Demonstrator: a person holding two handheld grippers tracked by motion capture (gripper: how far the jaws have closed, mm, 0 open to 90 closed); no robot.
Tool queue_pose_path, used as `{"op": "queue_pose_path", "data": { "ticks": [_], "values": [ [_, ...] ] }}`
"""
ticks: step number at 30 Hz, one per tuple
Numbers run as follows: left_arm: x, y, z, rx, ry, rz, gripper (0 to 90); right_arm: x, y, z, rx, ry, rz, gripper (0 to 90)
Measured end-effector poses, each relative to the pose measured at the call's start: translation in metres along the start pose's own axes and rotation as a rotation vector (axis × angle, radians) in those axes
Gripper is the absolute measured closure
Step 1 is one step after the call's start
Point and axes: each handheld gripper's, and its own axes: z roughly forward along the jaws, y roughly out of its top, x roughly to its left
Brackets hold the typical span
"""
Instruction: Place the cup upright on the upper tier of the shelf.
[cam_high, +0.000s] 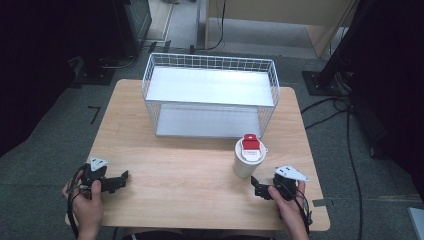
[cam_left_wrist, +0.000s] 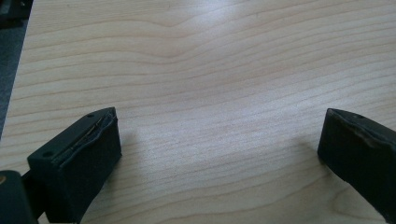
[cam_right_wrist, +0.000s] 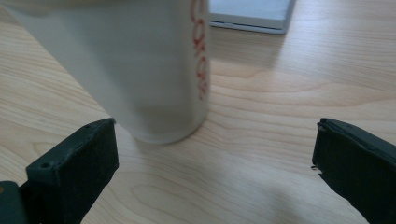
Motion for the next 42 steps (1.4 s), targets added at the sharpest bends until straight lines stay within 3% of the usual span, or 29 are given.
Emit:
{"op": "queue_pose_path", "data": {
  "ticks": [12,23,29,34,38,42],
  "values": [
    [0.000,0.000,0.000,0.000,-0.001,-0.002,0.0,0.020,0.013,0.011,-0.048,0.050,0.006,0.8],
    [0.000,0.000,0.000,0.000,-0.001,-0.001,0.0,0.038,0.028,0.020,-0.117,0.063,0.024,4.1],
    [0.000,0.000,0.000,0.001,-0.001,-0.002,0.0,0.039,0.031,0.025,-0.168,0.049,0.073,5.0],
    [0.000,0.000,0.000,0.000,-0.001,-0.003,0.0,0.042,0.032,0.028,-0.196,0.028,0.068,3.7],
    [0.000,0.000,0.000,0.000,-0.001,-0.003,0.0,0.048,0.031,0.032,-0.228,-0.019,0.050,3.6],
    [0.000,0.000,0.000,0.001,-0.001,-0.003,0.0,0.049,0.030,0.036,-0.257,-0.019,0.069,2.7]
  ]
}}
